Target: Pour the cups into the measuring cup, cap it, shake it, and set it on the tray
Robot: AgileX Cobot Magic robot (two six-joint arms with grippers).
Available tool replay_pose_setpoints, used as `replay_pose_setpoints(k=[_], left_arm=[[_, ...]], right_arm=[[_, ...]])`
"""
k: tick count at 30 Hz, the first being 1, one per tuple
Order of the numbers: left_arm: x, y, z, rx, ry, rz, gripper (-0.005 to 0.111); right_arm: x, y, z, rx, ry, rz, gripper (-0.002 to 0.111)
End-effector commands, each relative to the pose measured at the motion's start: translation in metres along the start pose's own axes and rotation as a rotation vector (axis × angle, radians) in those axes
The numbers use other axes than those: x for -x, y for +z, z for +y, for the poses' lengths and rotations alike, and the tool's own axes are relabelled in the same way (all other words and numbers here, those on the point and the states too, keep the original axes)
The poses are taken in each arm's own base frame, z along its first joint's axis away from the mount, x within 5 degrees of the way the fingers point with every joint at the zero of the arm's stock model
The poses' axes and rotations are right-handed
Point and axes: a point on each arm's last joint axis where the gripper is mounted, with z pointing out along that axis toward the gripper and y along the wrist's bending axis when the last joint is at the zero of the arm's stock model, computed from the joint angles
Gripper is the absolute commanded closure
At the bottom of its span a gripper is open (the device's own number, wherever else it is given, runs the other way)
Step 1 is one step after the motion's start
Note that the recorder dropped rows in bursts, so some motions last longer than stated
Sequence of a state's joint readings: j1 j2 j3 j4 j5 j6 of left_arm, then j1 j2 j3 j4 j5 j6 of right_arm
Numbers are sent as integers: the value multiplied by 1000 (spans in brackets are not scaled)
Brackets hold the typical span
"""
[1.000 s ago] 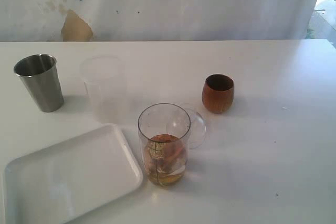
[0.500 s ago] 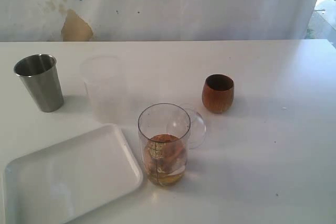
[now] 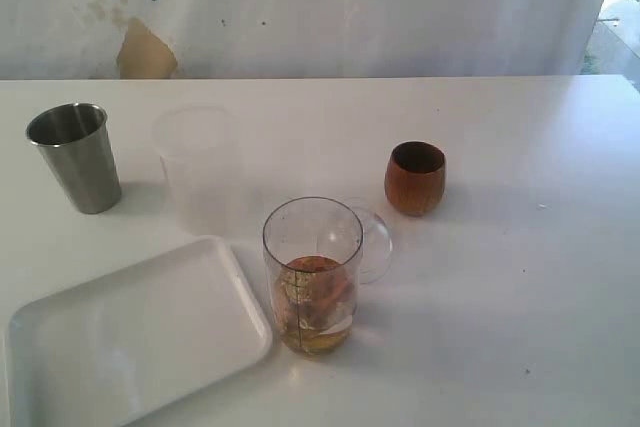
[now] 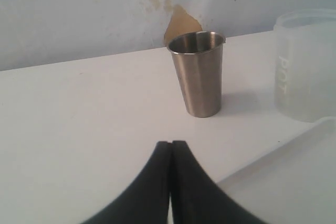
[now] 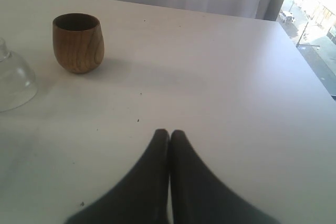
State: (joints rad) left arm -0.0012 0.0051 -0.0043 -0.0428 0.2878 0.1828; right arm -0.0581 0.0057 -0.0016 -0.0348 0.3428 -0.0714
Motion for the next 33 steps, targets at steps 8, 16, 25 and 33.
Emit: replay_pose_setpoints(k=[8, 16, 25, 33], left_arm=[[2, 0, 0, 3, -2, -32, 107], [2, 0, 0, 3, -2, -32, 107], [2, 0, 0, 3, -2, -32, 107], [2, 0, 0, 3, -2, -32, 107]], right_arm=[[0, 0, 0, -4, -5, -4, 108], [13, -1, -3, -41, -100, -144, 108], [48, -14, -2, -42, -69, -565, 108], [79, -46, 0, 193, 341, -1044, 108]])
